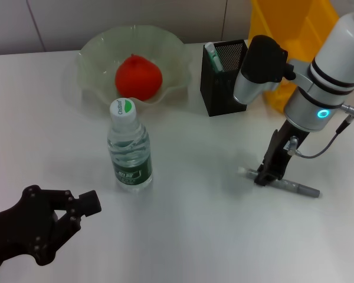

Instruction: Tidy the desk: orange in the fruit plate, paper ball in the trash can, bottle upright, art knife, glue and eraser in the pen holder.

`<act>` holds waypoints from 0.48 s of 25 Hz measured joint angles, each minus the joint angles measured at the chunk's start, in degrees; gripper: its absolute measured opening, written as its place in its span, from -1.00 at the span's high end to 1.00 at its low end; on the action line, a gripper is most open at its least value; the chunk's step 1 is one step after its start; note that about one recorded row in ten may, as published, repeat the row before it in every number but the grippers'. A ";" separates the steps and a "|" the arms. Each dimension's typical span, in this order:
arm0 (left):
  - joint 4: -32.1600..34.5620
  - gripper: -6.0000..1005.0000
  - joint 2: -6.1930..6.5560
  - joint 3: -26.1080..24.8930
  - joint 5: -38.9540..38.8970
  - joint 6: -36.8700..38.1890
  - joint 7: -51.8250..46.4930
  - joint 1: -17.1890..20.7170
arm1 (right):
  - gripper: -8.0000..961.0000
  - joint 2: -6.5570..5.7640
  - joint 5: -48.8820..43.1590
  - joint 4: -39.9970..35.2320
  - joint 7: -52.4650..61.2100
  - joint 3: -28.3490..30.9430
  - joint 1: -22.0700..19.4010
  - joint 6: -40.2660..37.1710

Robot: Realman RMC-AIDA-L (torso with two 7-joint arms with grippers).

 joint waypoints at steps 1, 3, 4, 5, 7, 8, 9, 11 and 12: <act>0.00 0.91 0.02 0.00 0.00 0.02 0.00 0.00 | 0.66 0.02 0.00 -0.23 0.25 0.02 -0.05 0.17; 0.00 0.91 0.03 -0.01 0.00 0.02 0.00 0.00 | 0.66 0.09 -0.03 -1.10 0.84 -0.02 -0.36 0.24; 0.00 0.91 0.07 -0.16 0.00 0.09 0.00 0.03 | 0.66 0.25 -0.03 -2.06 1.21 -0.08 -0.68 0.18; 0.00 0.91 0.09 -0.23 0.00 0.13 0.00 0.05 | 0.66 0.47 -0.04 -3.30 1.52 -0.14 -1.09 -0.26; 0.00 0.91 0.19 -0.37 0.00 0.27 -0.01 0.12 | 0.67 1.12 -0.07 -6.80 2.08 -0.19 -2.34 -1.81; 0.00 0.91 0.21 -0.40 -0.02 0.31 -0.04 0.13 | 0.67 1.54 -0.08 -9.01 2.38 -0.23 -3.13 -3.04; 0.00 0.91 0.21 -0.40 -0.02 0.31 -0.04 0.13 | 0.67 1.87 -0.08 -11.79 2.73 -0.23 -4.06 -4.25; 0.00 0.91 0.32 -0.47 -0.15 0.46 -0.18 0.17 | 0.67 2.41 0.49 -17.15 3.41 -0.28 -5.81 -7.00; 0.00 0.91 0.38 -0.48 -0.23 0.48 -0.22 0.18 | 0.67 2.50 1.22 -19.23 3.80 -0.30 -6.45 -8.37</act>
